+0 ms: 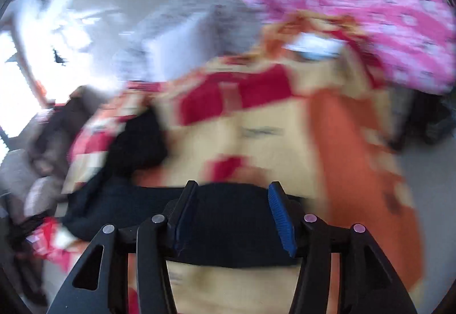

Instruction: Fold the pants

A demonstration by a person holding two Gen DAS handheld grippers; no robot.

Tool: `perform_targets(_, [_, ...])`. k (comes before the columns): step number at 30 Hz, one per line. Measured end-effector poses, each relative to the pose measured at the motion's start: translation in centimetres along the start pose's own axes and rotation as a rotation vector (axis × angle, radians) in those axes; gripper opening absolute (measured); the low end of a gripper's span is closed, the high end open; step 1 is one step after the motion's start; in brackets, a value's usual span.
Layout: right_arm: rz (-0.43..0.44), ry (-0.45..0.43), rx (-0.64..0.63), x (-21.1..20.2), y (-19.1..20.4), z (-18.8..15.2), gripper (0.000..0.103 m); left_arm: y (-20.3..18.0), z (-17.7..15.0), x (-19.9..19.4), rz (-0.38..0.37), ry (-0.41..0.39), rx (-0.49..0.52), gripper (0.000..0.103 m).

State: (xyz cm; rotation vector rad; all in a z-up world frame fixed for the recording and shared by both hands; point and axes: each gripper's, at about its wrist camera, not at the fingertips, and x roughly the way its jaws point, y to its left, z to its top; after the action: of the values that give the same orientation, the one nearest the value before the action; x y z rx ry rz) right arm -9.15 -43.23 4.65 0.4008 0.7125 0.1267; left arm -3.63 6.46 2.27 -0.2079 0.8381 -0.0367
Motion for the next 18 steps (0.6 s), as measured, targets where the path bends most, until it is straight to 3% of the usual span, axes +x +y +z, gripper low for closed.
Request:
perform_targets(3, [0.18, 0.095, -0.067, 4.6, 5.2, 0.1, 0.055, -1.1, -0.1, 1.6, -0.012, 0.026, 0.015, 0.073])
perform_targets(9, [0.4, 0.237, -0.106, 15.0, 15.8, -0.3, 0.055, -1.1, -0.3, 3.4, -0.022, 0.048, 0.01, 0.073])
perform_targets(12, [0.371, 0.326, -0.126, 20.9, 19.3, -0.6, 0.055, 0.0, -0.1, 2.8, -0.011, 0.03, -0.008, 0.073])
perform_targets(15, [0.321, 0.375, -0.11, 25.1, 19.9, -0.7, 0.053, 1.6, 0.3, 2.1, 0.006, 0.01, -0.019, 0.073])
perform_targets(17, [0.37, 0.378, -0.087, 25.8, 20.1, -0.6, 0.006, 2.5, 0.6, 1.8, 0.022, 0.003, -0.025, 0.073])
perform_targets(18, [0.401, 0.363, -0.086, 25.4, 20.7, -0.5, 0.005, 3.0, 0.8, 1.5, 0.028, -0.003, -0.027, 0.073])
